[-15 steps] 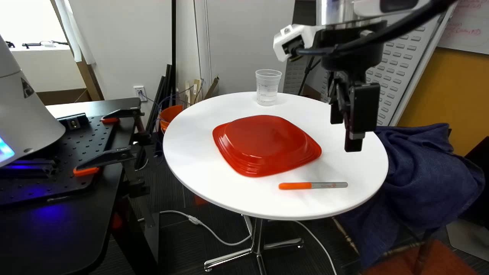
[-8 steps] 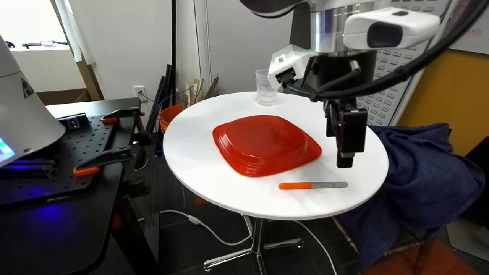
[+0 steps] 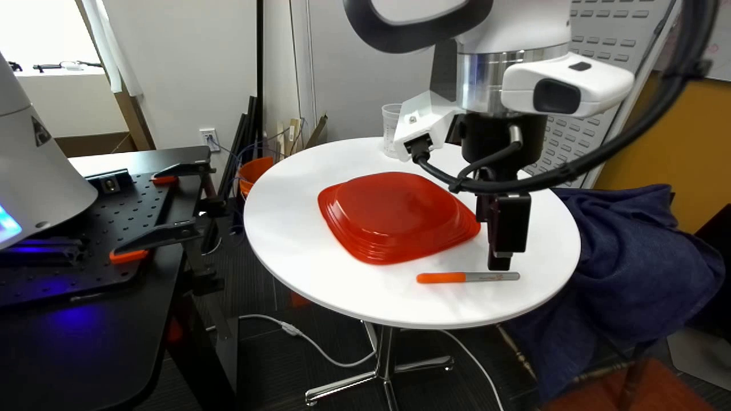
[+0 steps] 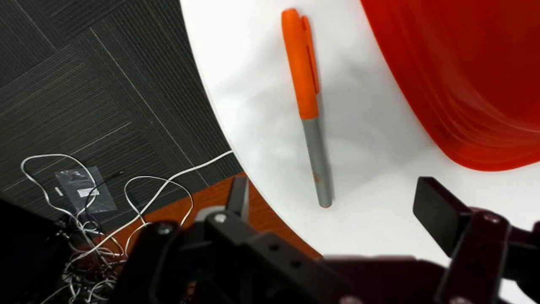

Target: Remove the orange pen from the table and put it inside the clear cup

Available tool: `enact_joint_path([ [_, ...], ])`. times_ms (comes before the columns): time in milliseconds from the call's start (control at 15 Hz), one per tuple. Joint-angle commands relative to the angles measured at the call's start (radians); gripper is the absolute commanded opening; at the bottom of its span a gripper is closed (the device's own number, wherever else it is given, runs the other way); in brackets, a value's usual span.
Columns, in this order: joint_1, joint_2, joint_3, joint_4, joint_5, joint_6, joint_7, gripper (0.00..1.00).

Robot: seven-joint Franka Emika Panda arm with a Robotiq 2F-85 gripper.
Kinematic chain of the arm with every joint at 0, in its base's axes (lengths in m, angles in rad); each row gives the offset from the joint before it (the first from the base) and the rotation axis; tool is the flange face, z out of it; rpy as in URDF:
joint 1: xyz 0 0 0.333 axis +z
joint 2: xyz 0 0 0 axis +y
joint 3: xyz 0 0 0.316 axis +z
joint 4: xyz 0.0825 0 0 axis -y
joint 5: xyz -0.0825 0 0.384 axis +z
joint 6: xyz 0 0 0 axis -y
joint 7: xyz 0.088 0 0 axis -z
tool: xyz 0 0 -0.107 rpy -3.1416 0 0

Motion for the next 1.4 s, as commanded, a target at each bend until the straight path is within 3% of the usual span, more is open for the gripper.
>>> enact_joint_path([
  [0,-0.023,0.031,0.02,0.042,0.02,-0.014,-0.038,1.0],
  [1000,-0.064,0.13,0.058,0.16,0.023,-0.069,-0.069,1.0],
  [1333,-0.067,0.149,0.06,0.187,0.022,-0.109,-0.077,0.91],
])
